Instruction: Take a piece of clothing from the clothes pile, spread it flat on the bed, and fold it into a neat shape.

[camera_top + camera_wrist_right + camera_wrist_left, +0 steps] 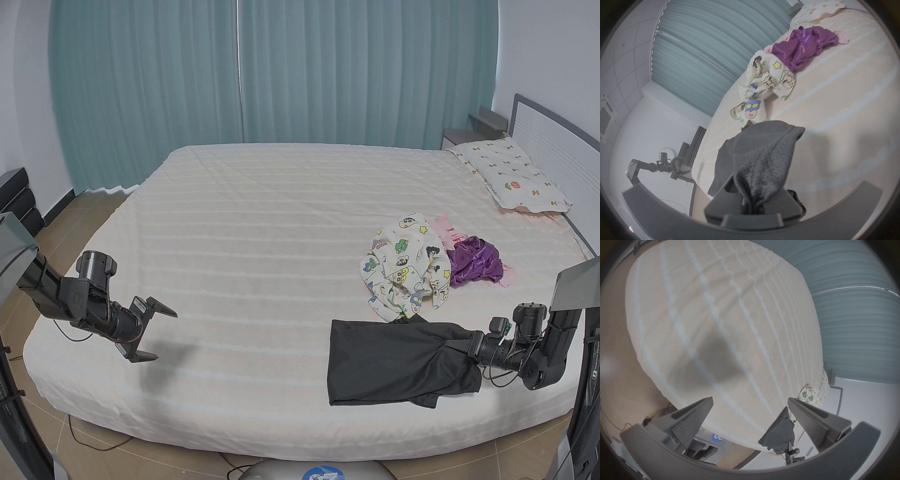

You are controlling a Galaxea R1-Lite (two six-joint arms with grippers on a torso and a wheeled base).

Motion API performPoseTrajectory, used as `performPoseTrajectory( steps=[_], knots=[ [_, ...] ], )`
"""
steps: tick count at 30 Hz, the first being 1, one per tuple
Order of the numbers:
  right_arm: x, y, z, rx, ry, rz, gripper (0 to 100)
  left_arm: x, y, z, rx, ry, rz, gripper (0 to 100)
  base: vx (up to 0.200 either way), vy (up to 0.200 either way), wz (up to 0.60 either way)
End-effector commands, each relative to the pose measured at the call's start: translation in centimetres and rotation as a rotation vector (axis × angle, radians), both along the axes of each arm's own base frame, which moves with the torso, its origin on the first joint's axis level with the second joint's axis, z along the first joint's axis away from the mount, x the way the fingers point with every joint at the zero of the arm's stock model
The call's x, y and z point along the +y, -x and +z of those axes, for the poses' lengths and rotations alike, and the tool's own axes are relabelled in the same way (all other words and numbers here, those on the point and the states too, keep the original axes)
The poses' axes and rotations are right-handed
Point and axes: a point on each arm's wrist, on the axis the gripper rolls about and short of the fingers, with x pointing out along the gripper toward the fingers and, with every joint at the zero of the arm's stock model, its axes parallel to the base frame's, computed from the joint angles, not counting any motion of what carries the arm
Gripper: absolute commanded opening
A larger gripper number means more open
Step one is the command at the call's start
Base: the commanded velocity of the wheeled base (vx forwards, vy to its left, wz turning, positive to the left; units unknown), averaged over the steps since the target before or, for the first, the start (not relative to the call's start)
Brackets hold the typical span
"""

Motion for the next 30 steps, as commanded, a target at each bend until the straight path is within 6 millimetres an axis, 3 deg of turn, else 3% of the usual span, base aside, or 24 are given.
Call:
performPoseTrajectory(
  steps=[1,8,14,26,30],
  knots=[
    [-0.47,0.20,0.27,-0.003,-0.002,-0.012,0,0.01,-0.01,-0.07,0.002,0.001,0.001,100,0.000,-0.200,0.00],
    [-0.48,0.44,0.09,0.008,-0.004,-0.010,0,0.02,-0.03,-0.06,0.000,0.000,0.000,100,0.000,-0.200,0.00],
    [-0.48,0.47,0.07,0.009,-0.004,-0.010,0,0.01,-0.01,-0.07,0.002,0.001,0.001,100,0.000,0.000,0.00],
    [-0.45,0.70,0.01,-0.005,-0.004,-0.010,0,-0.04,0.02,-0.10,0.003,0.000,-0.002,100,-0.200,0.000,0.00],
    [-0.45,0.68,0.03,-0.008,-0.003,-0.010,0,0.01,0.05,-0.13,0.004,-0.001,-0.001,100,0.000,0.000,0.00]
  ],
)
